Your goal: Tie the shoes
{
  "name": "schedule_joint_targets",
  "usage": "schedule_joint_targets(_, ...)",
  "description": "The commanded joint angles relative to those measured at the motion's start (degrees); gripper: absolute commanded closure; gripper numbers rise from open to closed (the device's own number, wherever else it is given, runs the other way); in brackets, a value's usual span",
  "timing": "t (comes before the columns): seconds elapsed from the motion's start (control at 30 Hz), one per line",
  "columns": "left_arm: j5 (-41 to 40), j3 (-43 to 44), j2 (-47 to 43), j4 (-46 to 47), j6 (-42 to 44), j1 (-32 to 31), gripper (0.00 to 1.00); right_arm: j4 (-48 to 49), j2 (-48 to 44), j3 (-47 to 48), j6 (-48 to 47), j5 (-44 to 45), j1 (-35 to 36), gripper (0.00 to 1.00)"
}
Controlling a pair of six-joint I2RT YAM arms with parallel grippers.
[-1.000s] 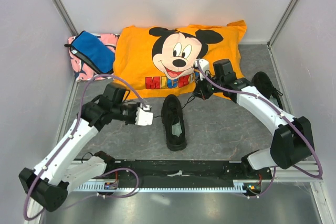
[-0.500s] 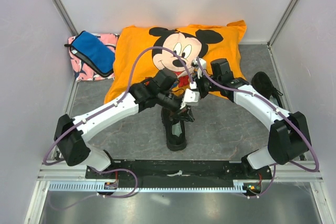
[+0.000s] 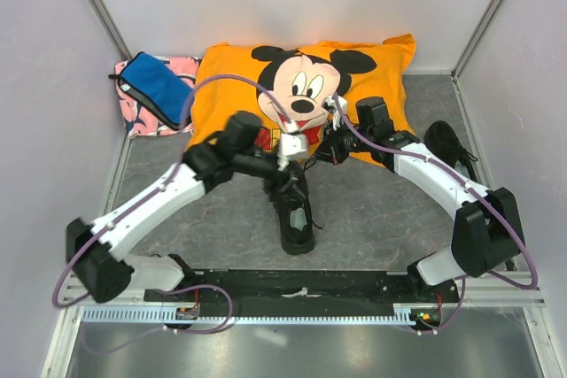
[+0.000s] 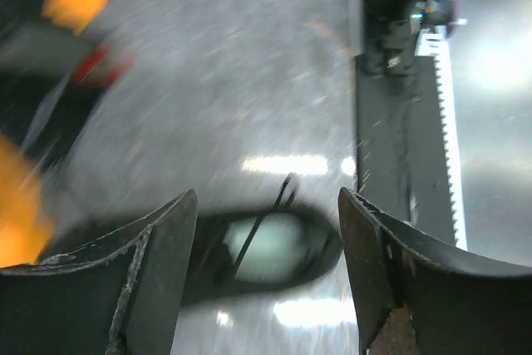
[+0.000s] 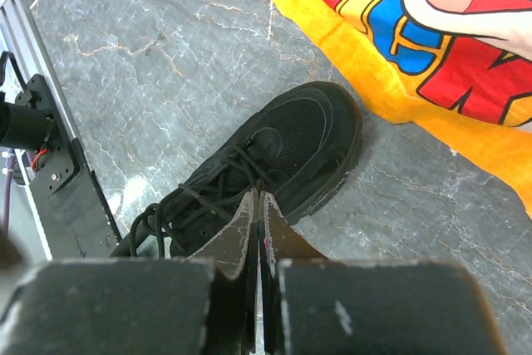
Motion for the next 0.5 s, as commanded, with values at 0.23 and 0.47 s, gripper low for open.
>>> schedule_joint_targets(0.23, 6.2, -6.7, -7.0, -10.1, 32.0, 10.3, 0.37, 2.8, 0.7, -0.6, 1.2, -2.4, 0.1, 1.0)
schedule_joint_targets(0.47, 3.7, -4.0, 0.1, -7.7, 41.4, 7.9, 0.48, 2.8, 1.1, -0.2, 1.7, -2.1, 0.1, 1.0)
